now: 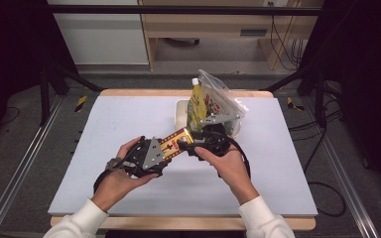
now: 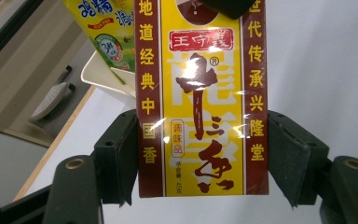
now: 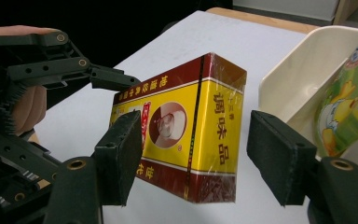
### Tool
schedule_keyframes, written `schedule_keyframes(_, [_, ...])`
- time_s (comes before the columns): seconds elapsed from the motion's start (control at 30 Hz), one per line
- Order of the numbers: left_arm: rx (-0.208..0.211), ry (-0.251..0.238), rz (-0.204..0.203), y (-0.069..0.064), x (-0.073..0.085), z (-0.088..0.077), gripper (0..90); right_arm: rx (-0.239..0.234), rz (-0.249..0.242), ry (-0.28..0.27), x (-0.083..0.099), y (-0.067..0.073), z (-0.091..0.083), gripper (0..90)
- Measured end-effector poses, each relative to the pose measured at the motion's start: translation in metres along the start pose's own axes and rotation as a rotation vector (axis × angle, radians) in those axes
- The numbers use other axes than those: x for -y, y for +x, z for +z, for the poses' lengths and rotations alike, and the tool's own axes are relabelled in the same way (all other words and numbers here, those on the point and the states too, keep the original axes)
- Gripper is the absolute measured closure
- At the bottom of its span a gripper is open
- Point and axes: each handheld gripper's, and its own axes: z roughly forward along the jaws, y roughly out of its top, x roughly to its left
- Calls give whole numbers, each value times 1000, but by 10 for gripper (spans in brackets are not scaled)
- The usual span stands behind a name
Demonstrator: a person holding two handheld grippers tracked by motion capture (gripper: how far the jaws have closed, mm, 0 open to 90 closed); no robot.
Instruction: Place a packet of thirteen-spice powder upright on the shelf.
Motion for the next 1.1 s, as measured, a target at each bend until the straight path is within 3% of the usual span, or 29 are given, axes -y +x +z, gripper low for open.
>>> schedule_keyframes(0.7, [-6,-30,21,-2,-10,1,318,-36,7,20,-7,-2,-2,430])
schedule_keyframes(1.1, [-14,5,36,-1,-9,14,318,-42,32,12,-10,0,-11,604])
